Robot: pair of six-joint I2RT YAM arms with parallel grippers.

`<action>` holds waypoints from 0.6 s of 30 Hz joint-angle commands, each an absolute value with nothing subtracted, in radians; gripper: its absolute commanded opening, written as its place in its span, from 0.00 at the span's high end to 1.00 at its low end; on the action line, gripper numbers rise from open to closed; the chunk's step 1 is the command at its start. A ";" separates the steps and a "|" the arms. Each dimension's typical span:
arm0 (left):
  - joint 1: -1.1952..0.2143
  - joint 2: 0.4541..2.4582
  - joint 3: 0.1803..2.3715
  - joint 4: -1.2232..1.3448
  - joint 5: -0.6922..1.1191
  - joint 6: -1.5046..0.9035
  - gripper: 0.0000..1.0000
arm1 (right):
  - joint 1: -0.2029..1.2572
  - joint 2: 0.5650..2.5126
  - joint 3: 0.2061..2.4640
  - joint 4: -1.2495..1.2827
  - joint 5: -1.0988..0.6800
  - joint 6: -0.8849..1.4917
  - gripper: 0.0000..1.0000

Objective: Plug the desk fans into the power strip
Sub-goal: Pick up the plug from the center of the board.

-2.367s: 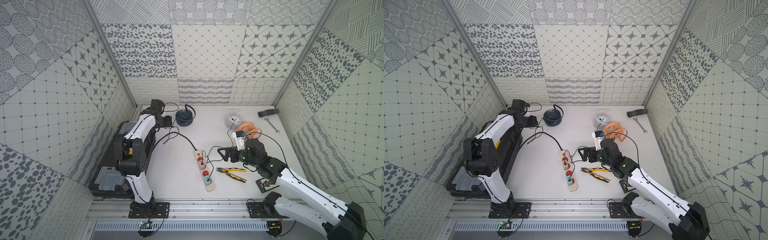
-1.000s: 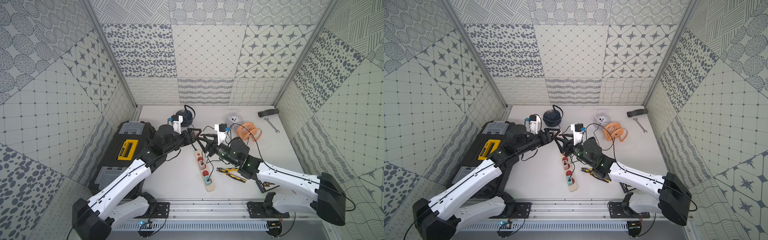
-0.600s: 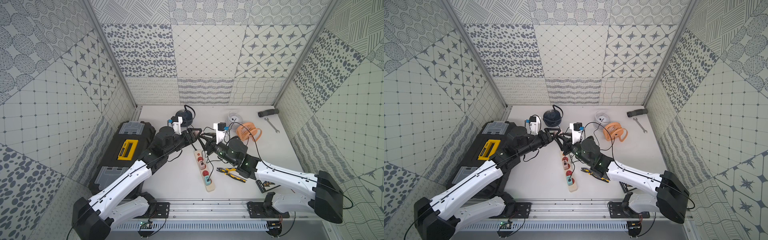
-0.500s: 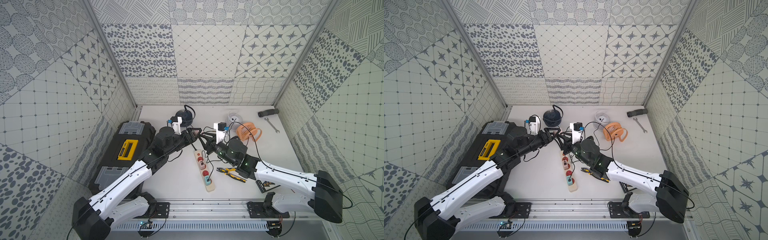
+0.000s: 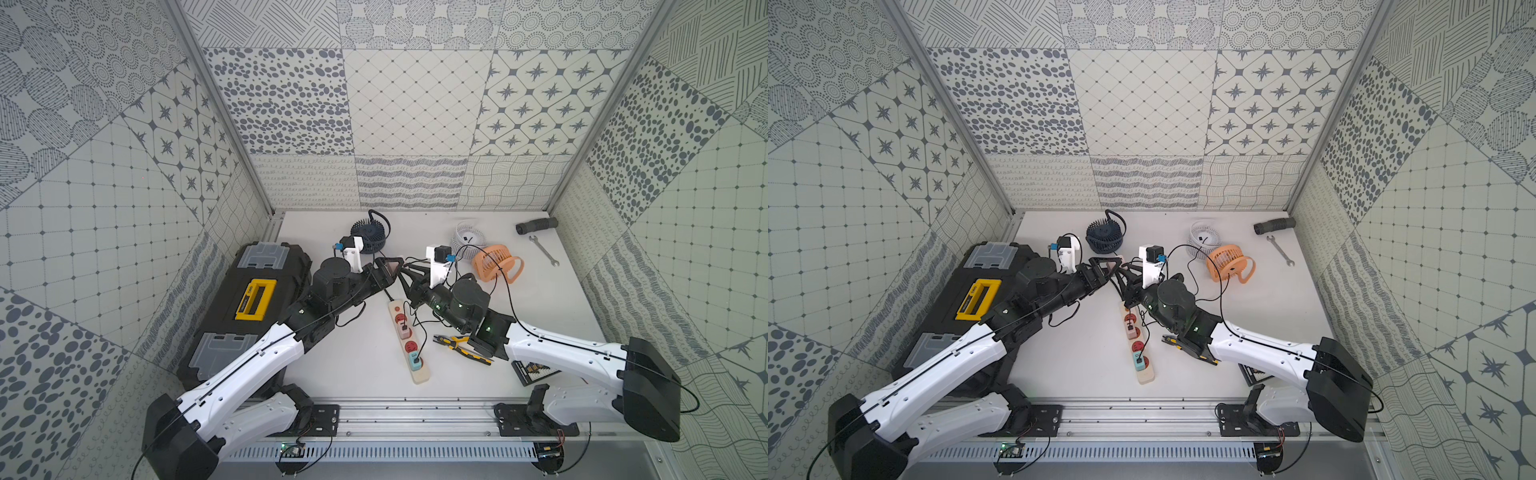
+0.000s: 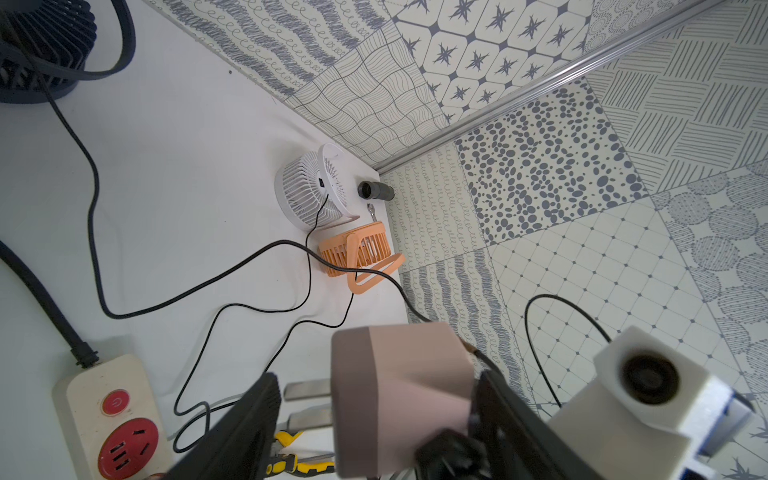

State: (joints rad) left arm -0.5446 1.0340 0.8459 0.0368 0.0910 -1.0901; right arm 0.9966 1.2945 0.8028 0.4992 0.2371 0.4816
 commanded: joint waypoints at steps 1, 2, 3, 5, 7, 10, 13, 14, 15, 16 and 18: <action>-0.551 0.971 0.865 -0.011 -0.022 -0.851 0.13 | 0.986 1.257 0.777 0.560 0.239 0.538 1.00; -0.551 0.945 0.866 -0.025 -0.047 -0.802 0.11 | 0.982 1.249 0.769 0.556 0.229 0.549 1.00; -0.551 0.927 0.865 -0.037 -0.065 -0.741 0.11 | 0.976 1.241 0.761 0.551 0.218 0.556 1.00; -0.551 0.904 0.859 -0.042 -0.072 -0.612 0.10 | 0.966 1.220 0.750 0.529 0.194 0.567 1.00; -0.551 0.901 0.861 -0.045 -0.033 -0.449 0.11 | 0.938 1.201 0.746 0.495 0.132 0.593 1.00; -0.551 0.915 0.860 -0.056 0.087 -0.168 0.12 | 0.885 1.171 0.745 0.446 0.009 0.642 1.00; -0.552 0.936 0.837 -0.059 0.173 0.045 0.12 | 0.851 1.143 0.753 0.396 -0.081 0.671 1.00; -0.551 0.943 0.833 -0.059 0.199 0.089 0.12 | 0.844 1.137 0.755 0.383 -0.101 0.675 1.00; -0.552 0.951 0.832 -0.054 0.231 0.131 0.12 | 0.840 1.131 0.757 0.375 -0.118 0.680 1.00; -0.552 0.959 0.831 -0.047 0.260 0.160 0.12 | 0.837 1.127 0.758 0.371 -0.132 0.688 1.00; -0.554 0.977 0.828 -0.008 0.293 0.187 0.12 | 0.833 1.125 0.759 0.370 -0.159 0.707 1.00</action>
State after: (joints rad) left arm -0.5465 0.9493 0.8333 -0.0383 0.1268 -0.2295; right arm 0.8368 1.1435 0.7528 0.3691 -0.0696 0.6678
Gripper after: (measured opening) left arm 0.877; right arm 0.309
